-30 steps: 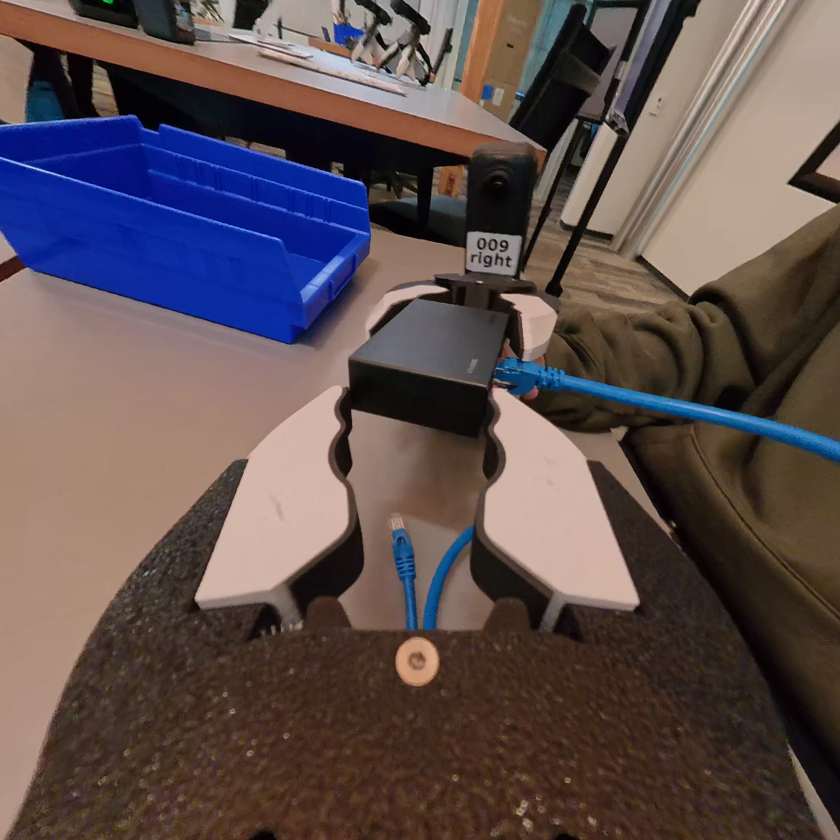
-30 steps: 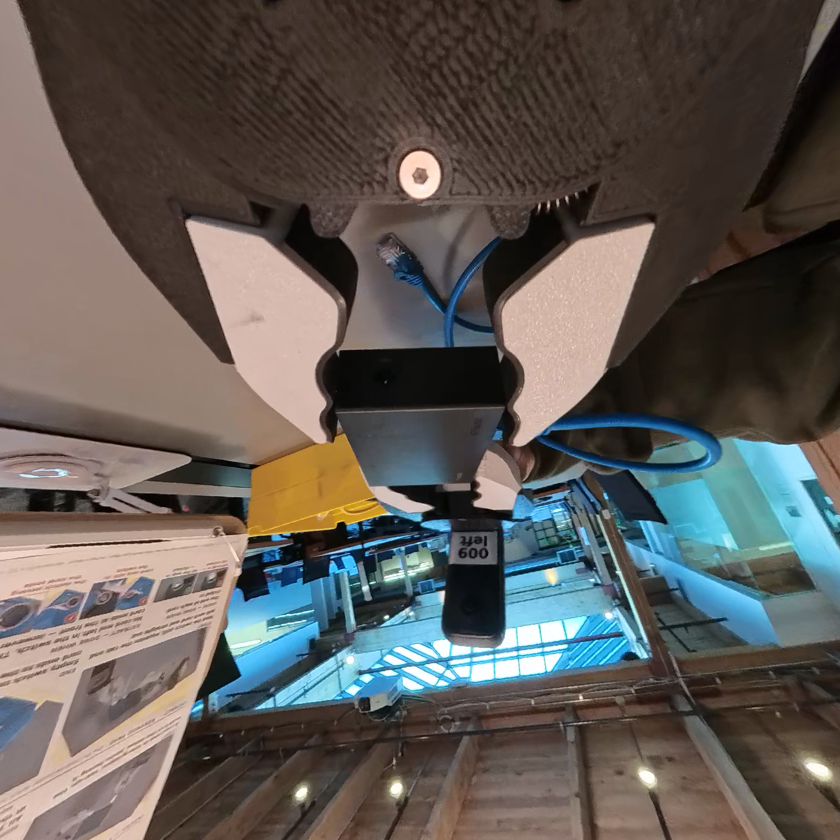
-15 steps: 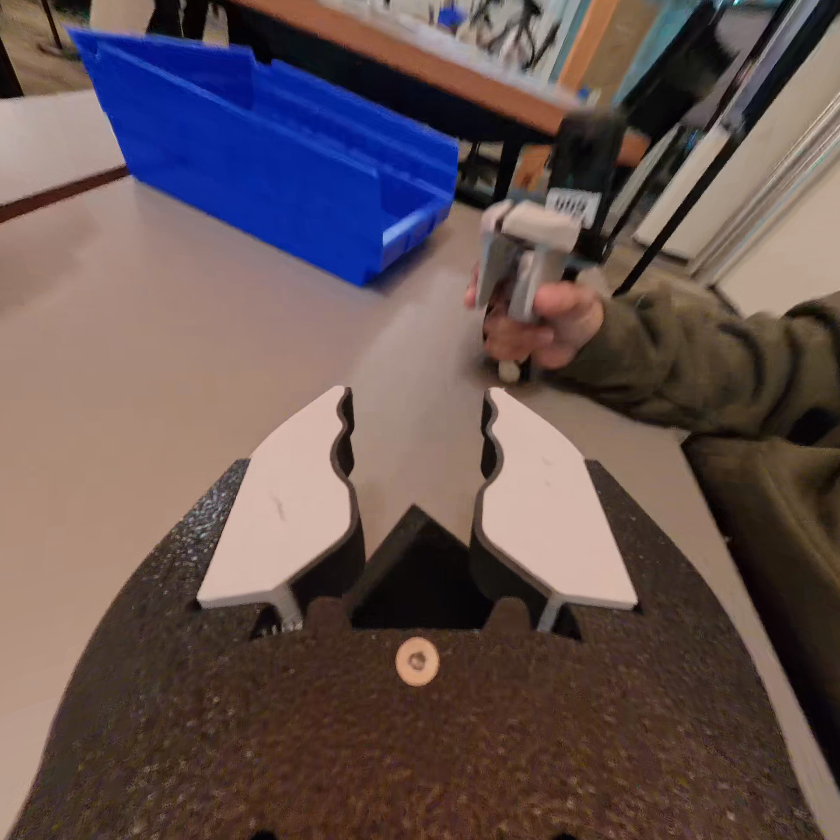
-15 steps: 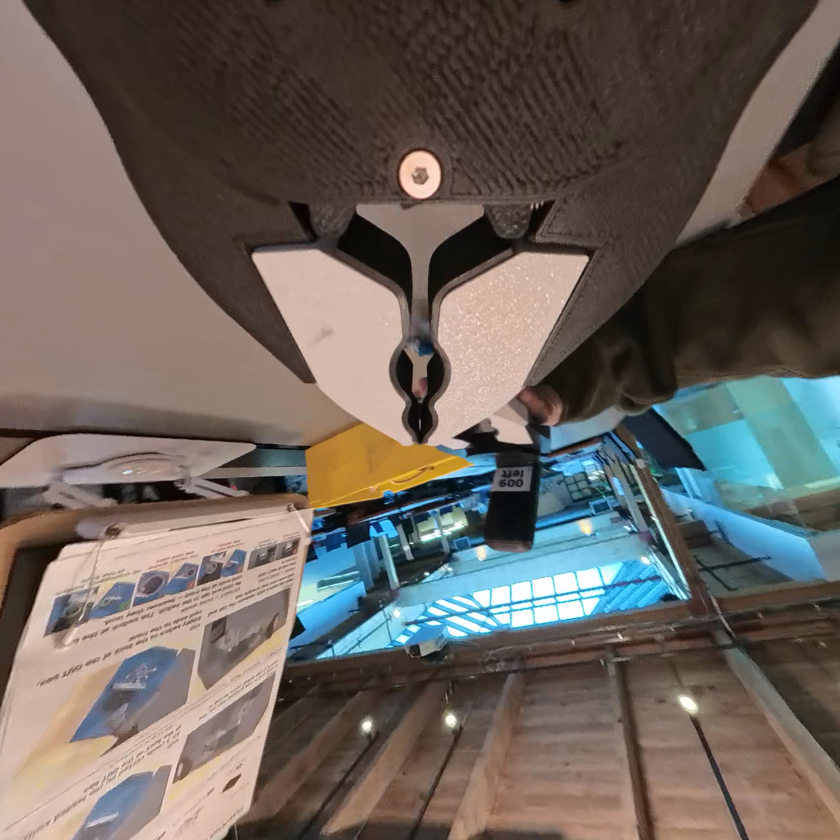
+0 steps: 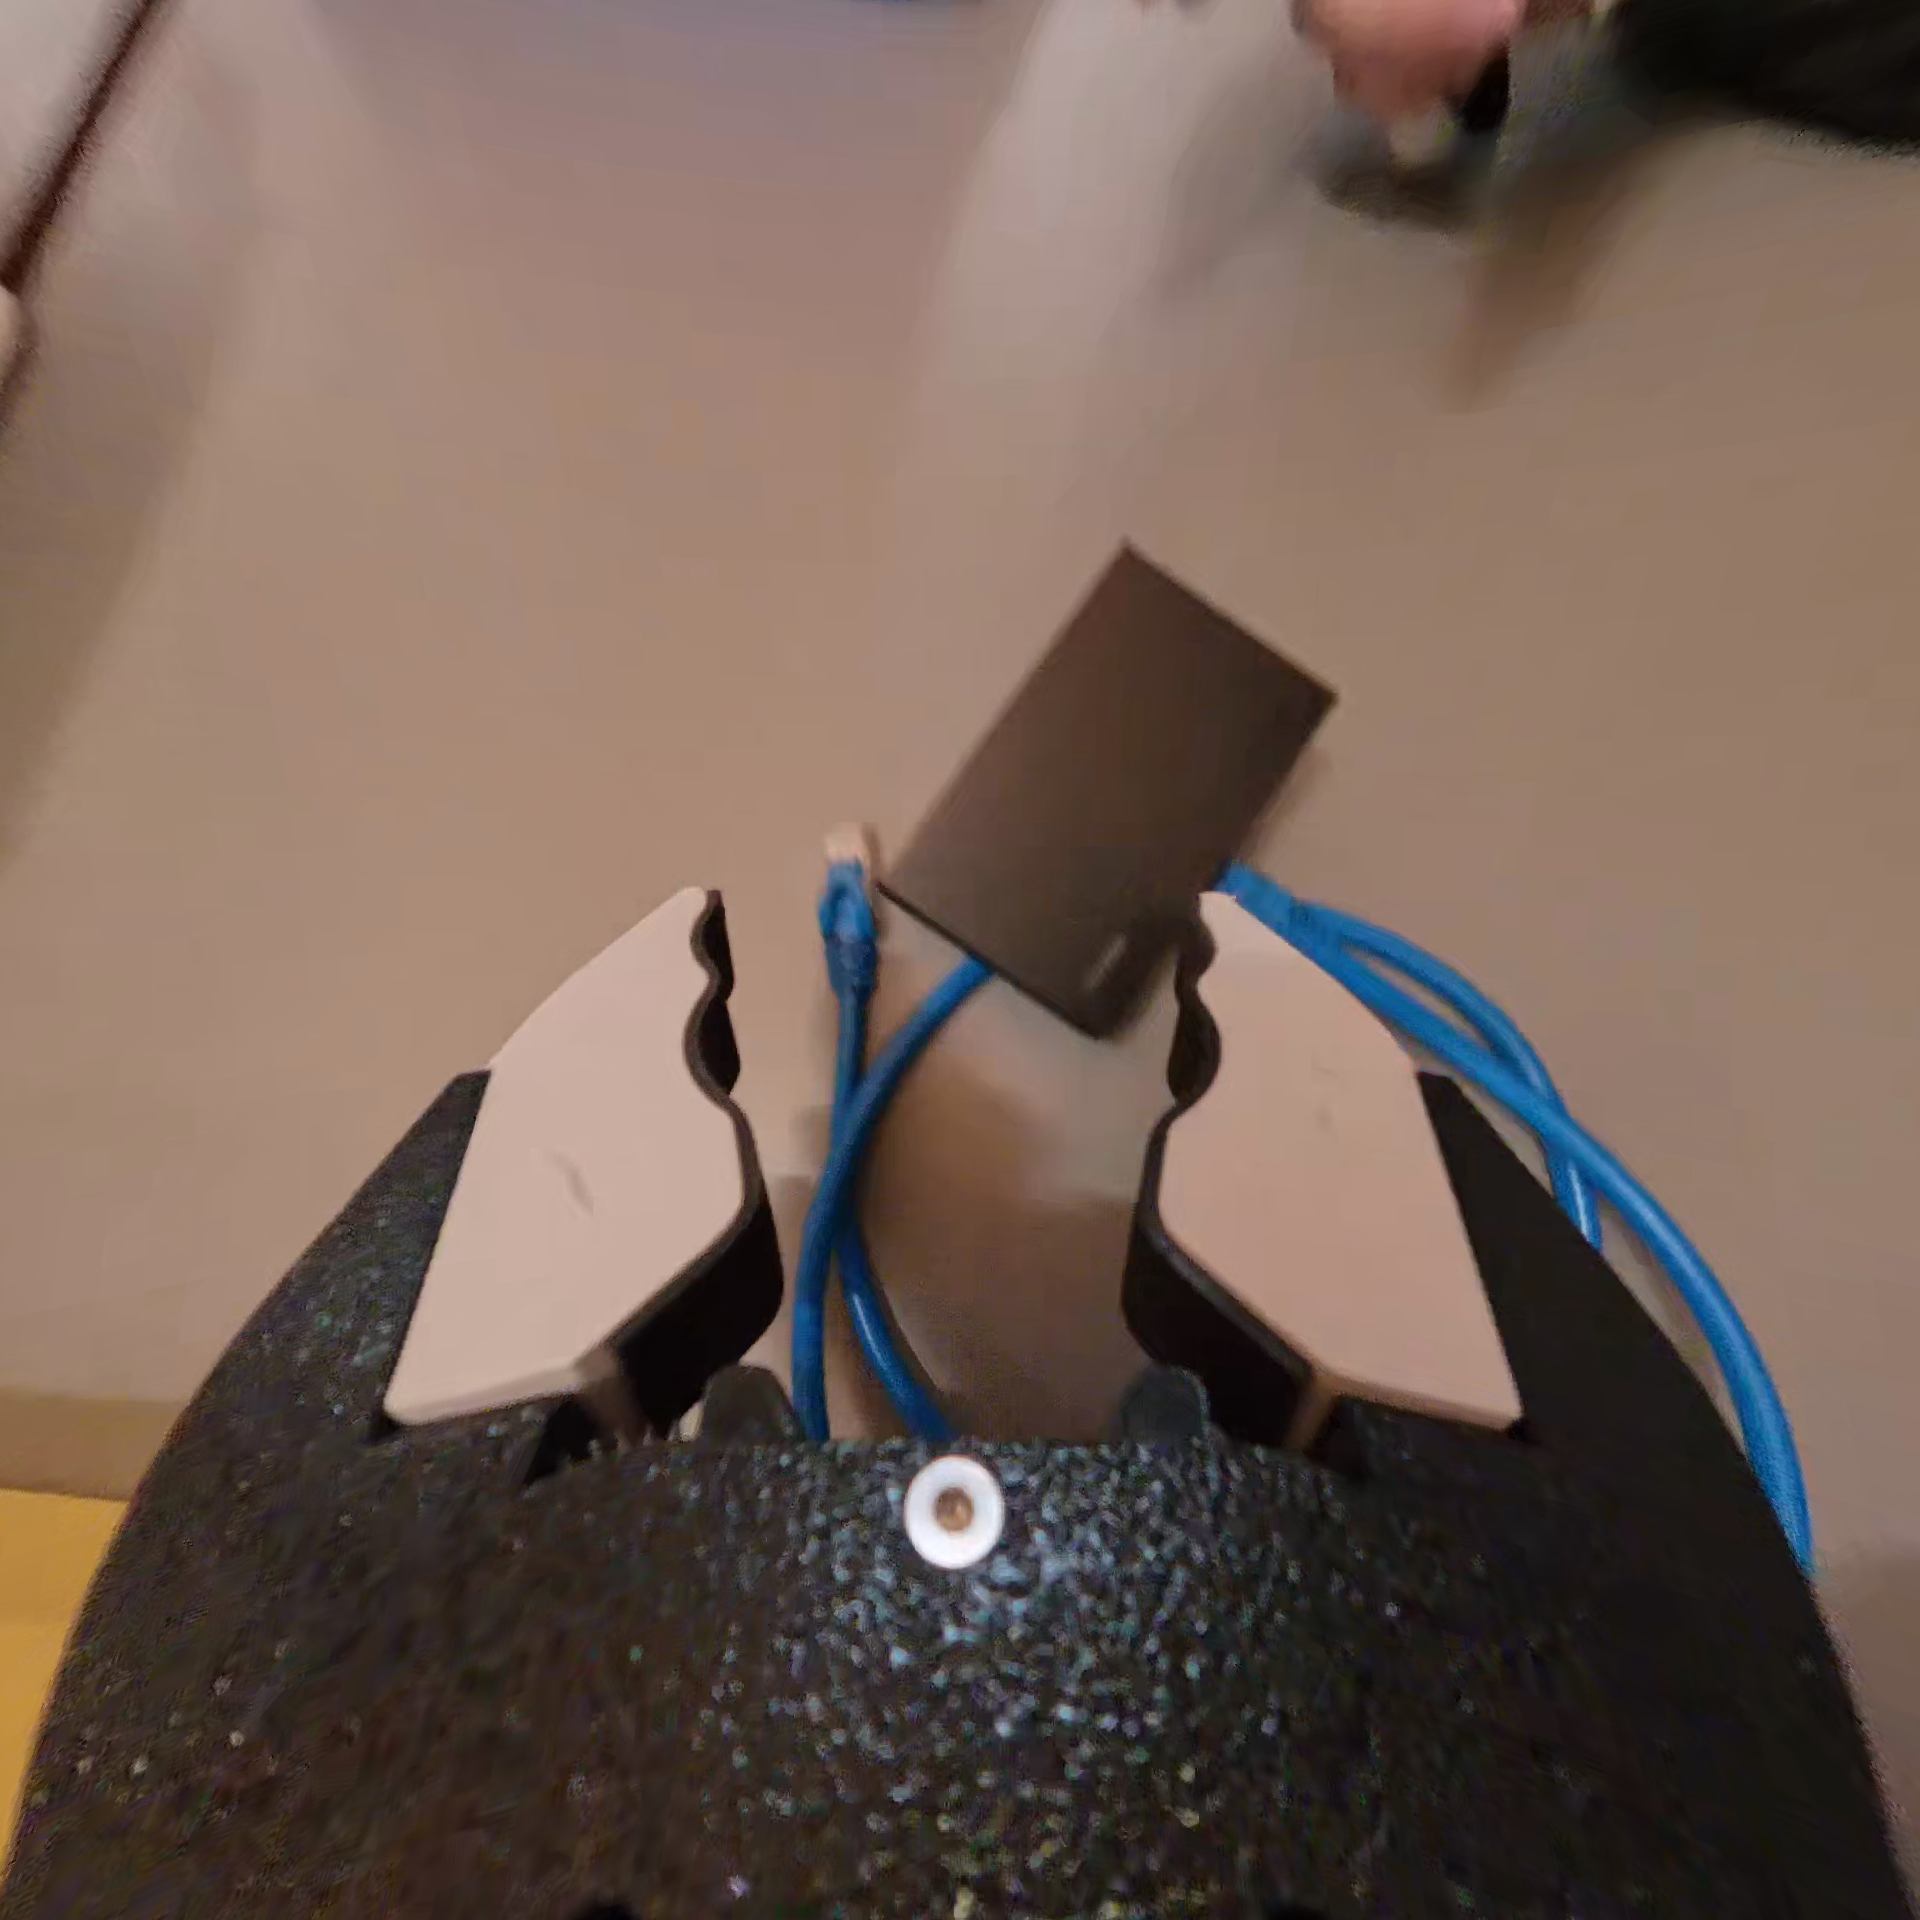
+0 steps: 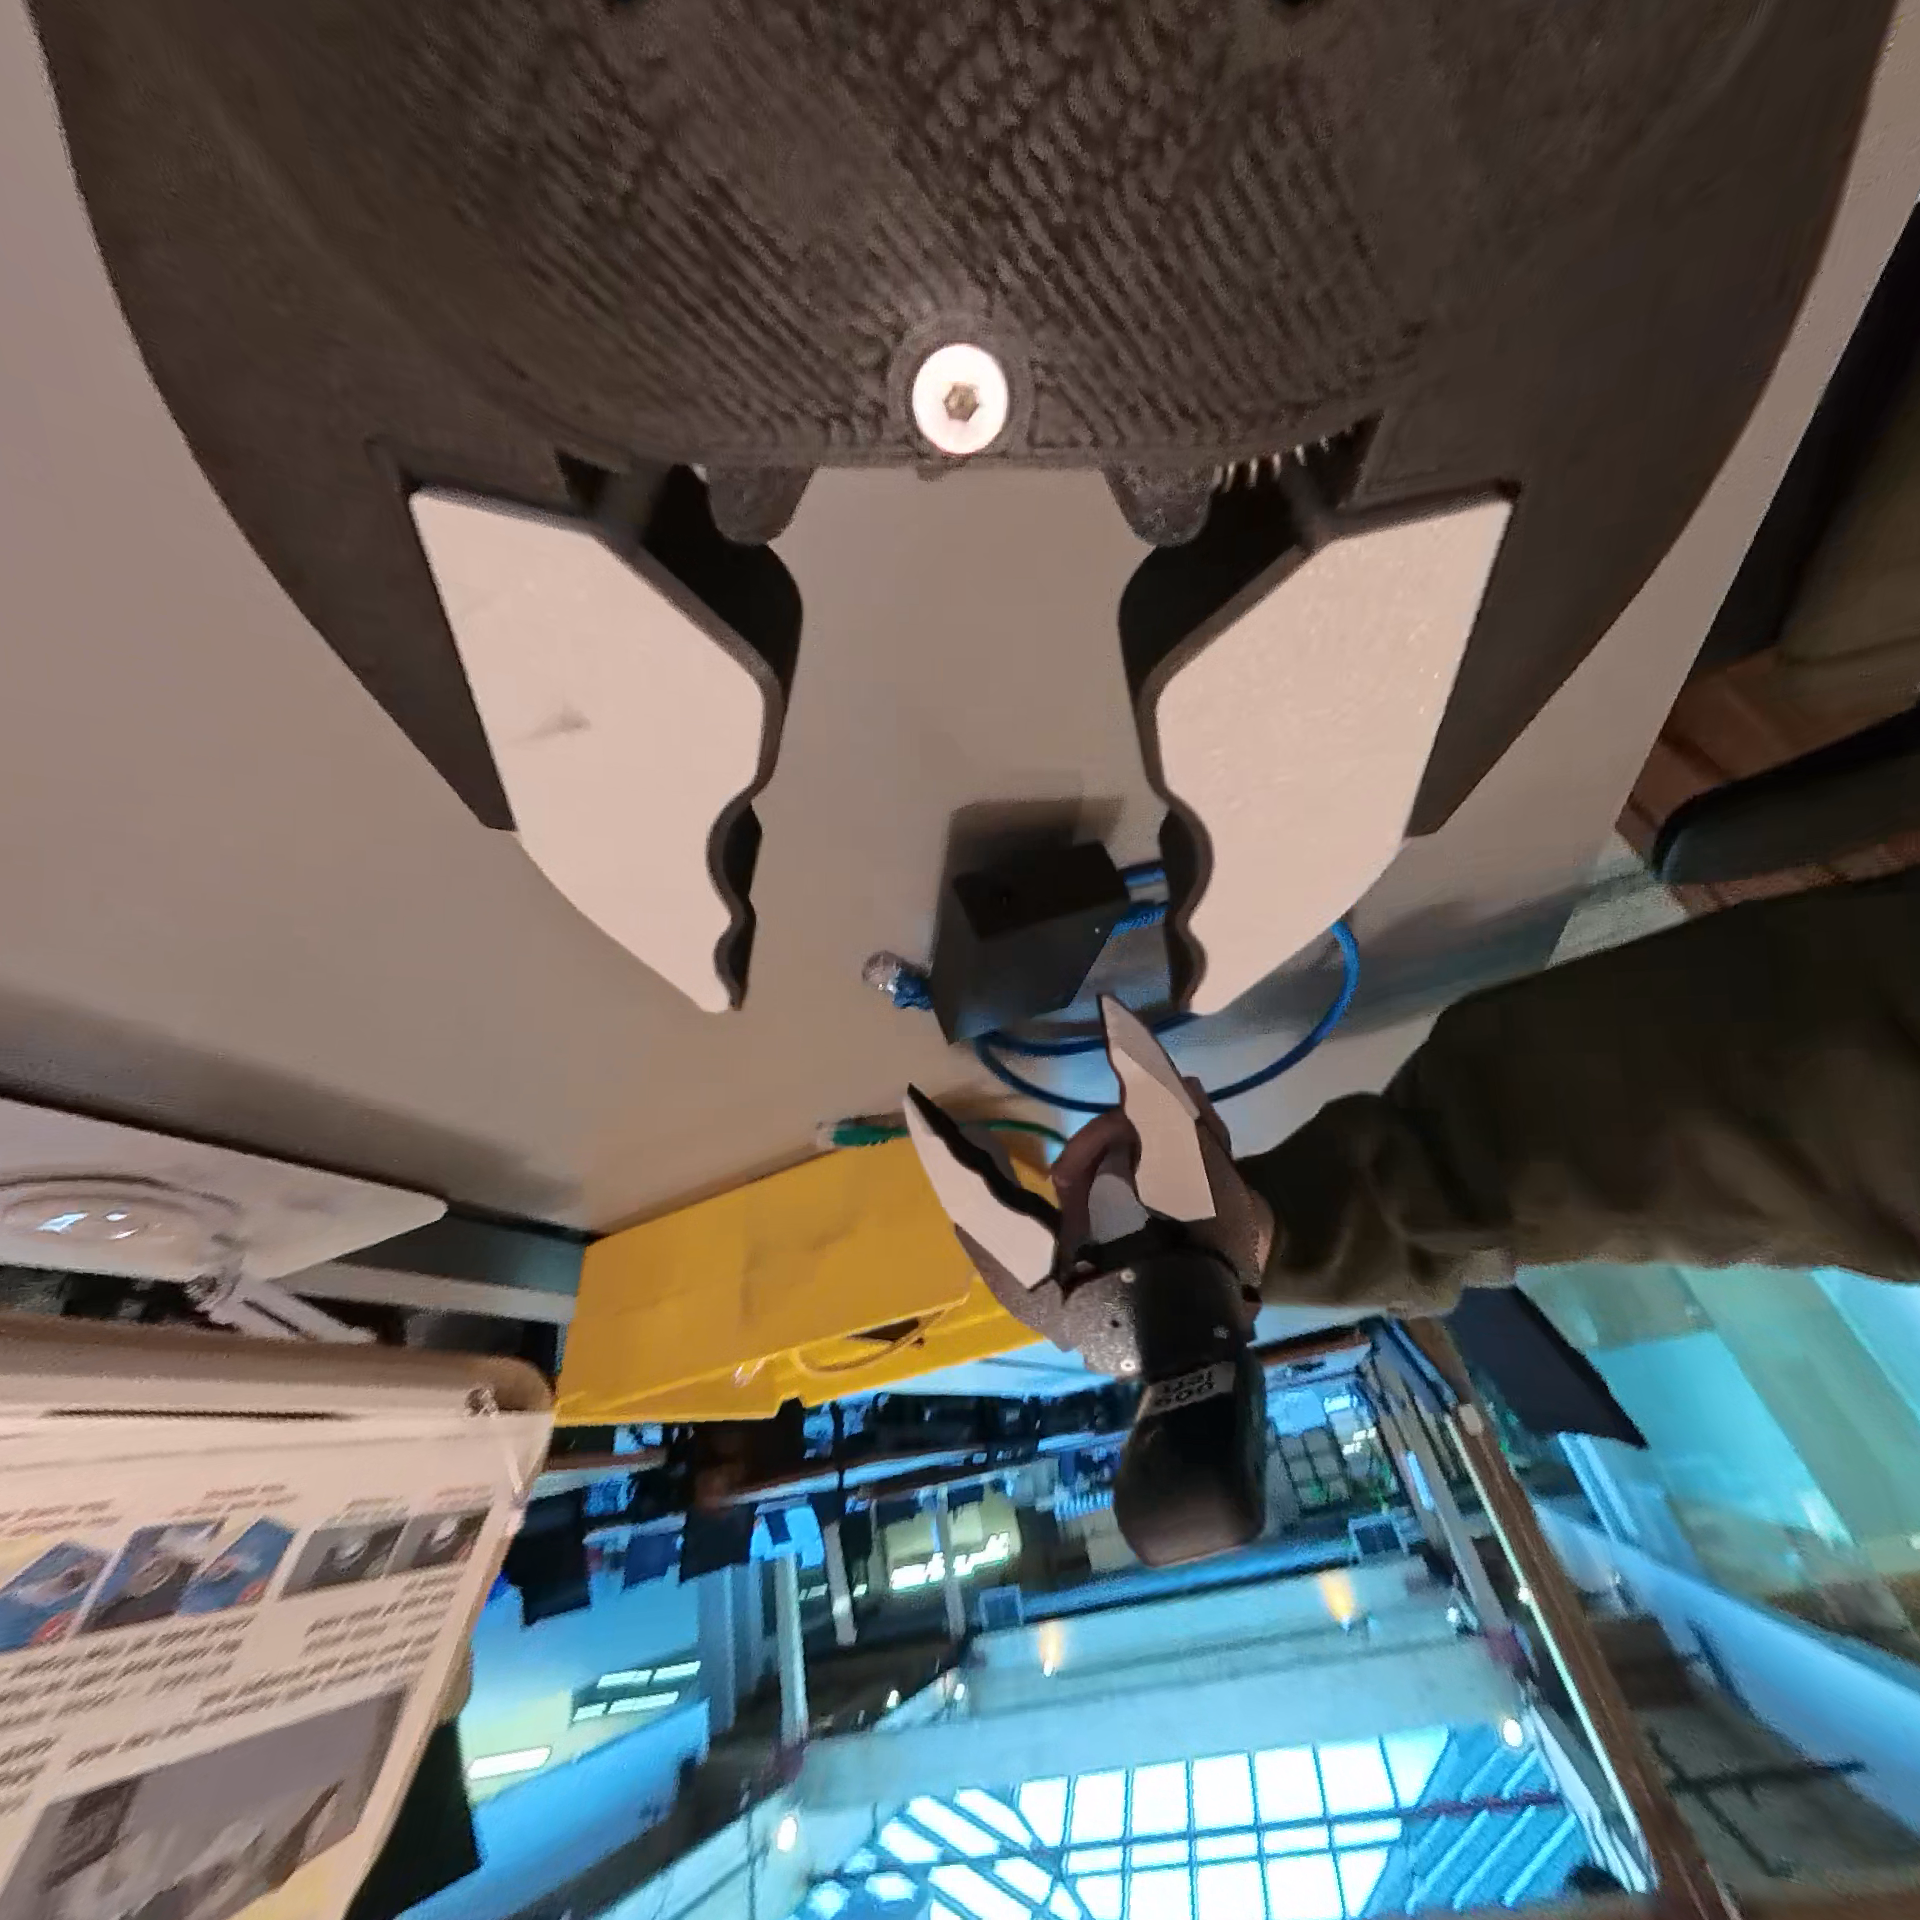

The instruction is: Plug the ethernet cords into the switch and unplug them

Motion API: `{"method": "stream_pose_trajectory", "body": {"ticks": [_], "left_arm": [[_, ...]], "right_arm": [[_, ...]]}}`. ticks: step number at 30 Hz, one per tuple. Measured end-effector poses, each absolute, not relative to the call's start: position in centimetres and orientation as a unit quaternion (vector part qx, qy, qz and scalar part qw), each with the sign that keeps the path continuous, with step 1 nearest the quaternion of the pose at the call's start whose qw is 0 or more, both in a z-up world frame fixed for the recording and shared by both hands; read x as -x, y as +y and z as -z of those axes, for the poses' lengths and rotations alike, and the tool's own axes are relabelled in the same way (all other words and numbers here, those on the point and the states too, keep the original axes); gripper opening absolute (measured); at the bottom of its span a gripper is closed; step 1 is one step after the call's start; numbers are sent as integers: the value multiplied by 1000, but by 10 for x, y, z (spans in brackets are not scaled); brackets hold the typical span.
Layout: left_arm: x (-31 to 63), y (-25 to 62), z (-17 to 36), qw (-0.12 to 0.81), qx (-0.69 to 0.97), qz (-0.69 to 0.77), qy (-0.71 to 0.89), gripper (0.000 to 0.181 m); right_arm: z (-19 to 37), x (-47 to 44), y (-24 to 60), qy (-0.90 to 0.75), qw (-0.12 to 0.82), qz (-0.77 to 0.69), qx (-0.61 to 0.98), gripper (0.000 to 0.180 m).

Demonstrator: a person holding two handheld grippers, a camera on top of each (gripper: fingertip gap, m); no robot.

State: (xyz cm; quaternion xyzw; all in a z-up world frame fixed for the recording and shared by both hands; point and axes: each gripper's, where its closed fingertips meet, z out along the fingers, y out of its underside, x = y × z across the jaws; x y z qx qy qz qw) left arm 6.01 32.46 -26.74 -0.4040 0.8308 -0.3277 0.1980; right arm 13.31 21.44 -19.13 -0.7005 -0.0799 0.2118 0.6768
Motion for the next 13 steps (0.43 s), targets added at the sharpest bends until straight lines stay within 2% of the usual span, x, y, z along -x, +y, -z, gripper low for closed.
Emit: {"method": "stream_pose_trajectory", "body": {"ticks": [4, 7, 10, 13], "left_arm": [[-55, 322, 288, 207, 370, 282, 860, 89], [-67, 312, 293, 230, 335, 278, 870, 90], [-69, 300, 296, 201, 315, 307, 875, 68], [-71, 299, 290, 177, 341, 322, 865, 66]], "right_arm": [[199, -127, 214, -97, 658, -213, 716, 84], [202, -124, 213, -115, 648, -215, 721, 88], [206, -124, 210, -134, 641, -210, 726, 92], [208, -123, 211, -135, 637, -199, 732, 98]]}}
